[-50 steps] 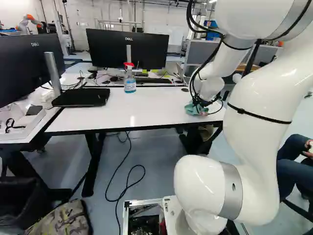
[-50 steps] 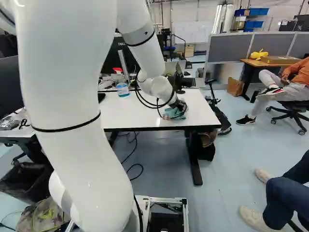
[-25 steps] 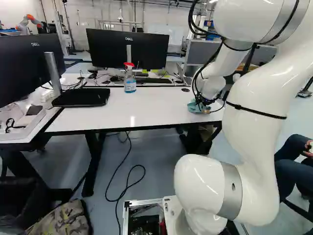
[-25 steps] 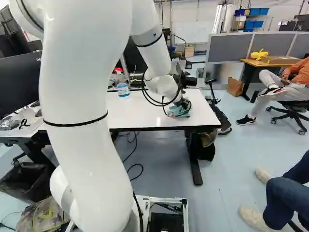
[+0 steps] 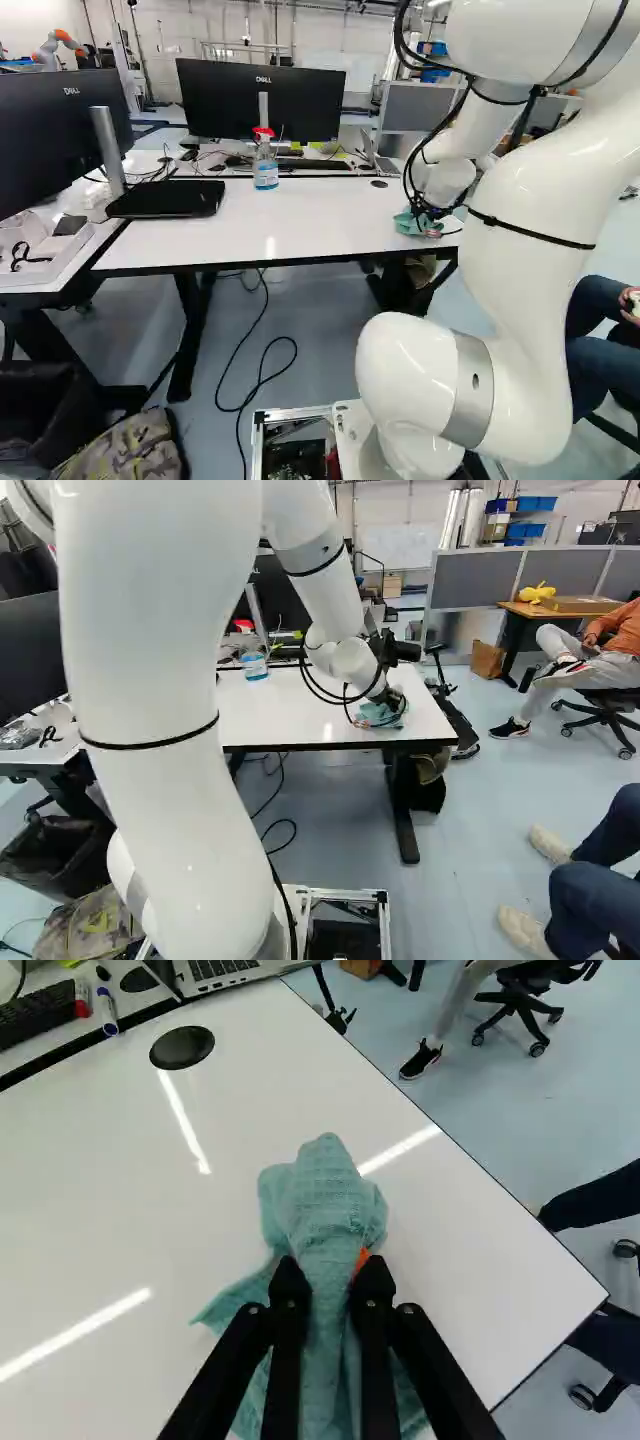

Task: Clean the table with the green towel

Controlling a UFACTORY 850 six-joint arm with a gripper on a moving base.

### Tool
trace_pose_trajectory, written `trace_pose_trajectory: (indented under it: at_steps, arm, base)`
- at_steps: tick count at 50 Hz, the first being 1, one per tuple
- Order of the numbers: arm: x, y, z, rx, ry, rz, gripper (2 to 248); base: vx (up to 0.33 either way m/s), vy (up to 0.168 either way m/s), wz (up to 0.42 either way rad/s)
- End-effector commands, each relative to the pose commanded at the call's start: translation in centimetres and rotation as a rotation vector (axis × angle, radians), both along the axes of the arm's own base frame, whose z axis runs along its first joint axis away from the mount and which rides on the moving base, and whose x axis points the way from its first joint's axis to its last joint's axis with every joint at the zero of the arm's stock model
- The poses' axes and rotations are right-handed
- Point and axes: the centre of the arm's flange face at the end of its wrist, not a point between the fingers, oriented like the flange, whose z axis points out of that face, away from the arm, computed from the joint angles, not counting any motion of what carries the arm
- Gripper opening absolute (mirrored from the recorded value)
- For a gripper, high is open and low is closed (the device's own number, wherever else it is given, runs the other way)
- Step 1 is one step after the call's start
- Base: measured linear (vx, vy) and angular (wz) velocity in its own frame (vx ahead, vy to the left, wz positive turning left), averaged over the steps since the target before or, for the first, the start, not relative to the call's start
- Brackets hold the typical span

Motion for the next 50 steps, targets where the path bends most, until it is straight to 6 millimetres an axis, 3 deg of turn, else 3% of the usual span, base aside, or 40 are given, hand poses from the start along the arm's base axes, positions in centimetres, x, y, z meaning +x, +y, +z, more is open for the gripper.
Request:
trace_pose_trajectory:
  at_steps: [15, 41, 50]
  arm:
    - [-1.4, 2.1, 0.1, 0.004, 0.007, 0.025, 57]
    - [-1.1, 6.3, 0.1, 0.005, 0.011, 0.109, 57]
    - [-0.9, 6.5, 0.2, 0.005, 0.010, 0.115, 57]
  base:
    - [0.000, 0.000, 0.000]
    - [0.000, 0.000, 0.000]
    - [0.000, 0.000, 0.000]
